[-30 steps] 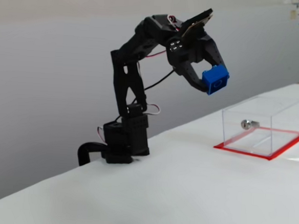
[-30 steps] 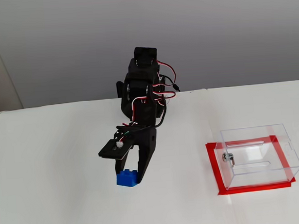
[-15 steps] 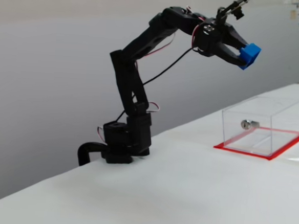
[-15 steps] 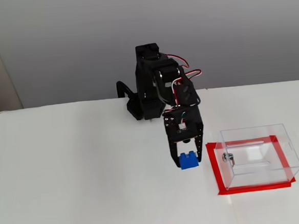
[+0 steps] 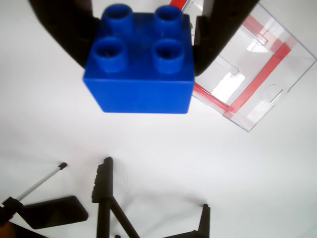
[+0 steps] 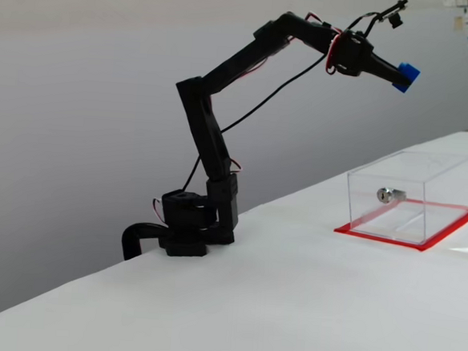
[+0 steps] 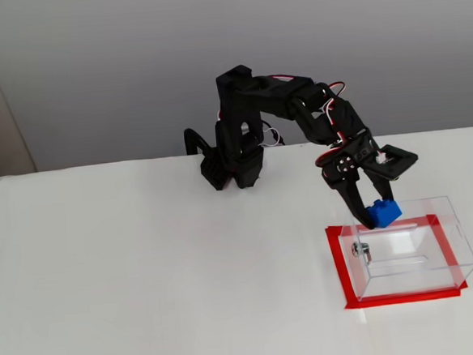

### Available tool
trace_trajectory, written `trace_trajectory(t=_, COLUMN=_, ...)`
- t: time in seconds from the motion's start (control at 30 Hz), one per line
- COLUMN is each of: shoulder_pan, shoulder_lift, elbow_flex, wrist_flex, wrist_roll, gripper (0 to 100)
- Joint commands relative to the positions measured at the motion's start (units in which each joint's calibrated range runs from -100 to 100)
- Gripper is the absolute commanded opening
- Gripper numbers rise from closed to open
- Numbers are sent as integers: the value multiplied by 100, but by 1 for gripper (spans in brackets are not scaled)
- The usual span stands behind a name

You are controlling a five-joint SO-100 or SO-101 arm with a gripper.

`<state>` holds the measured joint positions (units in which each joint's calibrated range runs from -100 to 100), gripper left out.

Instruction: Pick the blue lego brick and place it into the transparent box

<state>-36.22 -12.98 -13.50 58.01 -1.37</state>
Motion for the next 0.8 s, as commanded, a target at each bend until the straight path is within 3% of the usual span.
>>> trace_trajectory(t=0.0, shoulder_pan=-485, shoulder_lift=-191, elbow_flex=103, wrist_flex=-74, wrist_roll=111, gripper=14)
trace_trajectory(t=0.3, shoulder_pan=-1439, shoulder_lift=148, elbow_flex=763, wrist_flex=-396, wrist_roll=111, gripper=15)
trace_trajectory(t=0.77, shoulder_pan=-1853, shoulder_lift=1217, elbow_flex=727, wrist_flex=-475, wrist_roll=58, gripper=15)
